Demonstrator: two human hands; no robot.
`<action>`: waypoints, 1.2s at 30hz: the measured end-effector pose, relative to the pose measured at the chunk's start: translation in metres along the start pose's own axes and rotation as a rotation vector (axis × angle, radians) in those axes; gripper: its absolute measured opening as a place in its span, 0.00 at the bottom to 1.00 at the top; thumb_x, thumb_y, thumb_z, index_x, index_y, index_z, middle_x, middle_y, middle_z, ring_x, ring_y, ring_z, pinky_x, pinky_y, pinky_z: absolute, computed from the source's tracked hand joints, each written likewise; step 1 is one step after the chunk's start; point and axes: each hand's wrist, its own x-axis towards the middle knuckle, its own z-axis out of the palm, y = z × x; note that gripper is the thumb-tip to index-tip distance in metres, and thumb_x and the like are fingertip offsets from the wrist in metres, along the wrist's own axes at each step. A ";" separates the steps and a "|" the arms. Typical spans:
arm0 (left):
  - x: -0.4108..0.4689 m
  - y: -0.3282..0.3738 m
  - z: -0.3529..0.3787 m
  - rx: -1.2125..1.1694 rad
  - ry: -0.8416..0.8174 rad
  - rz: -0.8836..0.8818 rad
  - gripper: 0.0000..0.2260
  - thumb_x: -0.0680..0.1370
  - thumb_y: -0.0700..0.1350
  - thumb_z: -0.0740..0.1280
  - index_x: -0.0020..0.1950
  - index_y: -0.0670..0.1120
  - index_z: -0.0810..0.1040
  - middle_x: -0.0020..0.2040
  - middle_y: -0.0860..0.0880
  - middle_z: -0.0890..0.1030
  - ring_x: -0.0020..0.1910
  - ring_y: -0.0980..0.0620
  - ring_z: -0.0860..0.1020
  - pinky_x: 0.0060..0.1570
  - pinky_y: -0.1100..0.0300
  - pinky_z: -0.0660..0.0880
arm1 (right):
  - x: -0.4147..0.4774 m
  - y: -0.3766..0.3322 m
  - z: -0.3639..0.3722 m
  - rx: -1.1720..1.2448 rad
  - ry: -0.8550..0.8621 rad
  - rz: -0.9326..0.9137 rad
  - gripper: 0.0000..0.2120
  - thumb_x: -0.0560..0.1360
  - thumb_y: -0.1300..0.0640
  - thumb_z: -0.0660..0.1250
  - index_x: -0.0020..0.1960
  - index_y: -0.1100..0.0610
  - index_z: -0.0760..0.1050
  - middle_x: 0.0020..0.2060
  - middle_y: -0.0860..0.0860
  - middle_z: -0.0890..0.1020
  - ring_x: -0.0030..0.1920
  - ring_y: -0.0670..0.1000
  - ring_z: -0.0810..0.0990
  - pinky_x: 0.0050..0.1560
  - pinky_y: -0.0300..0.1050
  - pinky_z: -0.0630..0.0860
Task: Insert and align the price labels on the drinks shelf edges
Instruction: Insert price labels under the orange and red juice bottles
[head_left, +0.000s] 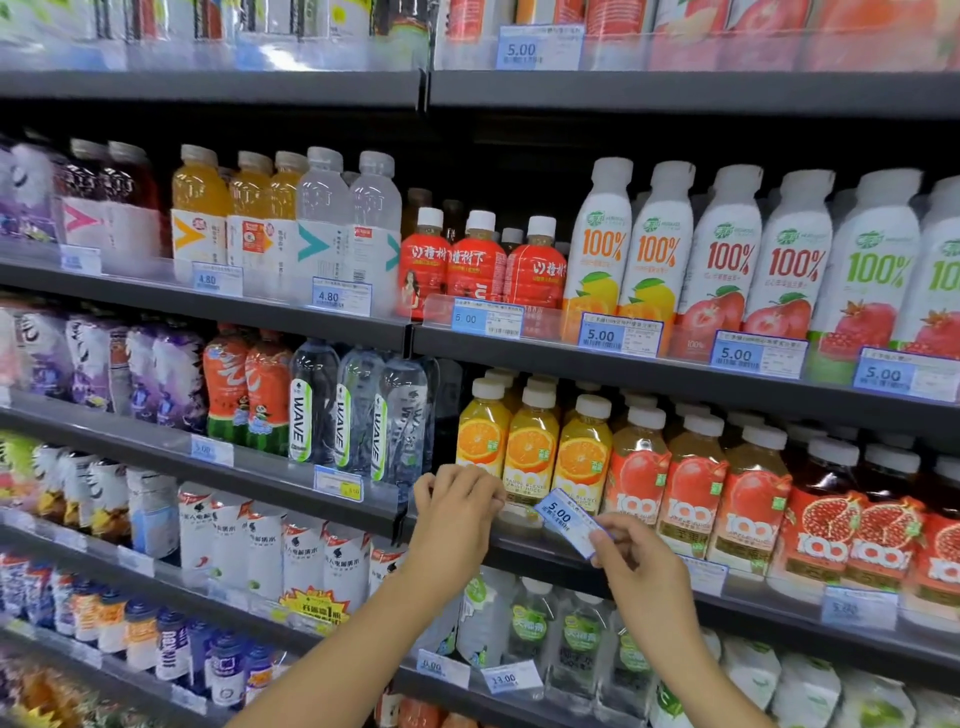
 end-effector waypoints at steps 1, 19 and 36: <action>-0.007 -0.001 -0.002 -0.027 0.032 0.013 0.06 0.81 0.46 0.57 0.49 0.54 0.73 0.50 0.57 0.75 0.53 0.53 0.69 0.56 0.53 0.61 | 0.001 -0.001 0.002 0.022 0.015 -0.008 0.07 0.78 0.58 0.67 0.49 0.45 0.78 0.36 0.48 0.83 0.38 0.43 0.81 0.39 0.35 0.75; -0.061 -0.029 0.018 0.119 -0.126 0.192 0.11 0.74 0.38 0.69 0.54 0.48 0.71 0.76 0.49 0.66 0.77 0.47 0.62 0.69 0.49 0.65 | 0.022 -0.004 0.042 0.086 -0.043 -0.039 0.05 0.79 0.60 0.64 0.47 0.53 0.78 0.39 0.49 0.86 0.40 0.44 0.85 0.45 0.41 0.80; -0.052 -0.023 0.010 0.032 -0.002 0.195 0.07 0.81 0.42 0.59 0.56 0.45 0.75 0.60 0.51 0.74 0.61 0.48 0.72 0.53 0.53 0.66 | 0.032 0.008 0.052 -0.590 -0.145 -0.598 0.16 0.72 0.69 0.71 0.57 0.57 0.79 0.44 0.48 0.76 0.41 0.47 0.76 0.37 0.43 0.75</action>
